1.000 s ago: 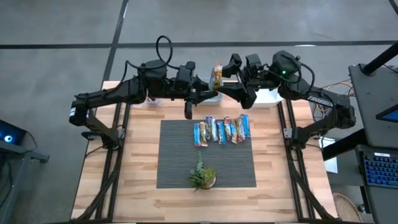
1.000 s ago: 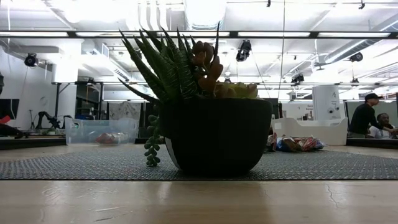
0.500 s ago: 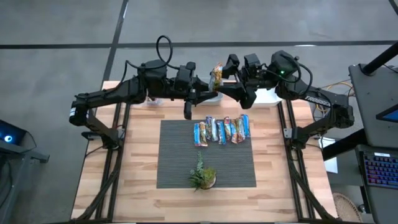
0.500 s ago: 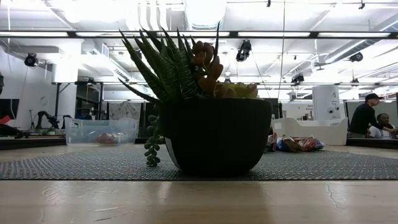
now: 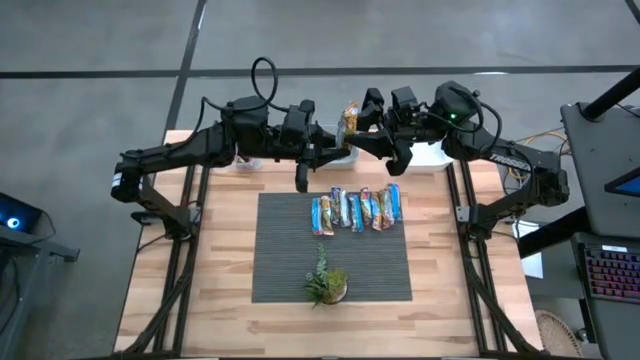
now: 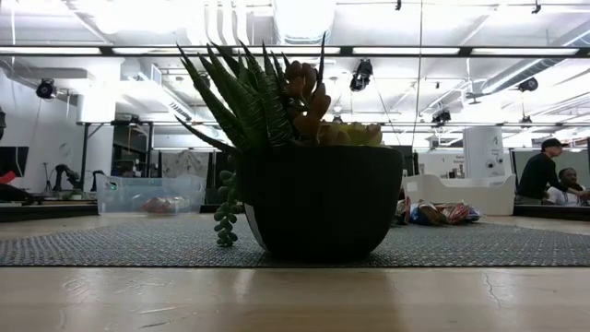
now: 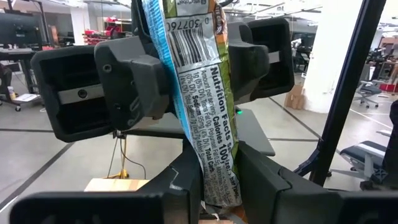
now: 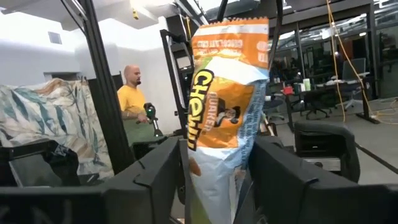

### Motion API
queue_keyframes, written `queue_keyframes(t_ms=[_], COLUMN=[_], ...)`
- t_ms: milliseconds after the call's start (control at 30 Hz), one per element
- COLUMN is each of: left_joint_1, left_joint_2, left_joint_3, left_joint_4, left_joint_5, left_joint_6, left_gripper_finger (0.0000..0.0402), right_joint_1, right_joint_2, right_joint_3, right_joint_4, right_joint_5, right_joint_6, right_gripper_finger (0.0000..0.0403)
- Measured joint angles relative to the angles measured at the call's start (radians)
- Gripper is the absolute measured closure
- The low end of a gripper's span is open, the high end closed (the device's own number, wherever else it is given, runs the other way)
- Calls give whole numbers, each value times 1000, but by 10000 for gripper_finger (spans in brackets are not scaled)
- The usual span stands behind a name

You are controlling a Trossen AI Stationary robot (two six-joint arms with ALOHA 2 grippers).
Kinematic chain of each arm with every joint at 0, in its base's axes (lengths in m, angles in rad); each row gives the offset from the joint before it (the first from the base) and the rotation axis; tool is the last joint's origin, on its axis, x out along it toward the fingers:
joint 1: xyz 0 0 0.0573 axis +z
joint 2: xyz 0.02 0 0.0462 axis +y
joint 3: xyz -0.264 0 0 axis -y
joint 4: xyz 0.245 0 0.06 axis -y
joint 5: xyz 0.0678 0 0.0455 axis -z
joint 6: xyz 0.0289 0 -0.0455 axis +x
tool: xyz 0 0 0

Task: Pick and place Granola Bars by type
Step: Put the yellow granola bar into the white bin

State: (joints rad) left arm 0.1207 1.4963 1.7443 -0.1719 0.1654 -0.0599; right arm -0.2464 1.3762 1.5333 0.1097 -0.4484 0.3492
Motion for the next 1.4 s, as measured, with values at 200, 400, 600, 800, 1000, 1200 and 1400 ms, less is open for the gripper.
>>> queue_keyframes(t_ms=[200, 400, 600, 800, 1000, 1200, 1400], left_joint_1=[0, 0, 0, 0, 0, 0, 0], left_joint_2=[0, 0, 0, 0, -1, -1, -4], left_joint_3=[0, 0, 0, 0, 0, 0, 0], left_joint_4=[0, 1, 1, 0, -5, -44, -64], left_joint_5=[0, 0, -1, -1, -3, -56, -77], left_joint_6=[-1, -1, -1, -8, -13, -18, 0], left_gripper_finger=[331, 331, 331, 327, 280, 210, 178], right_joint_1=[0, 0, 0, 0, 0, 0, 0], right_joint_2=[0, 0, 0, 0, 0, 0, 0], right_joint_3=[0, 0, 0, 0, 0, 0, 0], right_joint_4=[0, 0, 0, -1, -1, -2, -1], right_joint_5=[-1, -1, -1, -1, -1, -1, -1], right_joint_6=[0, 0, 0, 0, 0, 0, 0], right_gripper_finger=[284, 328, 349, 351, 351, 351, 351])
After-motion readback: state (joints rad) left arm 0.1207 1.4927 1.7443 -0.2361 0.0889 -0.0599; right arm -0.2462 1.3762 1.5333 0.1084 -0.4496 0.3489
